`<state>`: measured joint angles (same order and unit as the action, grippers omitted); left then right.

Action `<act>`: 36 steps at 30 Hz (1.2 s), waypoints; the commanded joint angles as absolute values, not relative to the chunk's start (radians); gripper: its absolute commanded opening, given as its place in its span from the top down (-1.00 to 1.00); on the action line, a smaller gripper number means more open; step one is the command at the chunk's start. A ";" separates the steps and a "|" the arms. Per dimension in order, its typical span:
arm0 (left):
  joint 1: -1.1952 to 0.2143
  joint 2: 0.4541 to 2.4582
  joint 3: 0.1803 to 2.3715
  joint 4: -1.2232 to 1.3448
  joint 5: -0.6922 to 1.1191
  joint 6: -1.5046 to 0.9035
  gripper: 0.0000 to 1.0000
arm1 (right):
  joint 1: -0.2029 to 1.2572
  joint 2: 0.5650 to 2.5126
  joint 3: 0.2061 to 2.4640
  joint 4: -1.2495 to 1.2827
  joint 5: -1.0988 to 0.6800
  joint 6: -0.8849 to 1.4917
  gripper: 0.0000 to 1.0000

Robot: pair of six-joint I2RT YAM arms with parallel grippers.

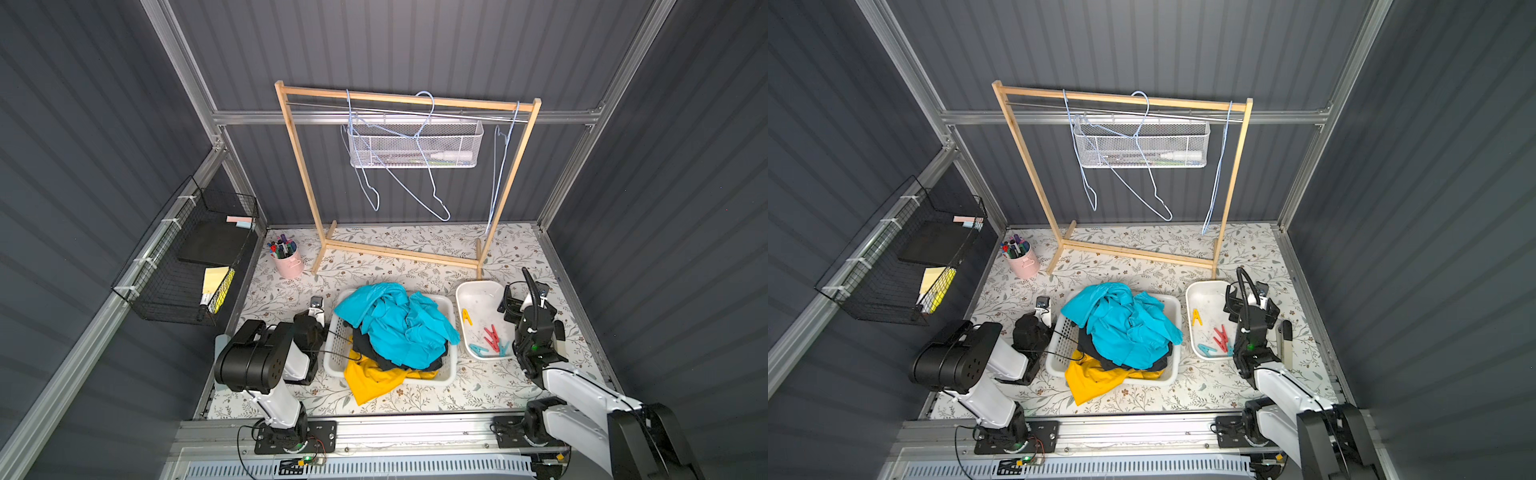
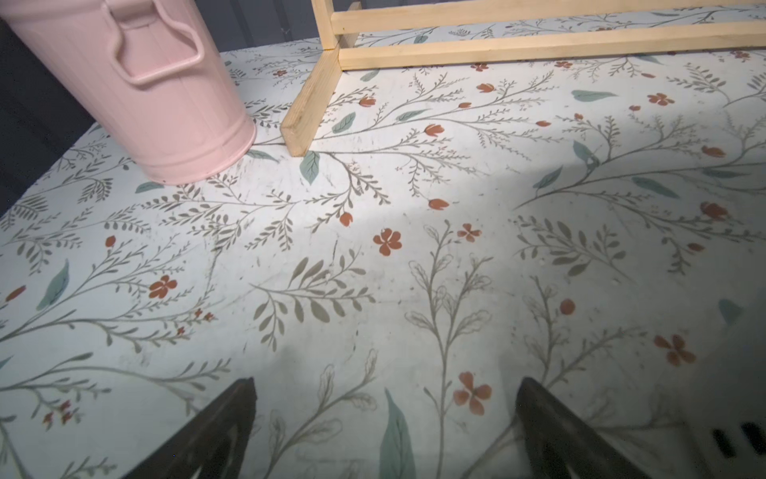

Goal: Remove the clothespins securing t-shirts to the hanger
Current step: Reset both arms

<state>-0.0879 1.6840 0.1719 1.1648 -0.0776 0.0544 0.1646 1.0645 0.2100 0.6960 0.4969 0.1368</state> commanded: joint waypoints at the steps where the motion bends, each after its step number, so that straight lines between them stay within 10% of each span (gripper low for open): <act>1: -0.084 1.683 0.185 1.125 -0.074 0.064 -0.99 | 0.158 1.099 0.195 0.810 0.504 0.128 -0.98; 21: -0.084 1.692 0.305 0.911 -0.128 0.037 -0.99 | 0.119 1.599 0.193 1.403 0.385 0.008 -0.98; 36: -0.084 1.698 0.328 0.878 -0.136 0.026 -1.00 | 0.088 1.567 0.353 1.007 0.255 0.014 -0.98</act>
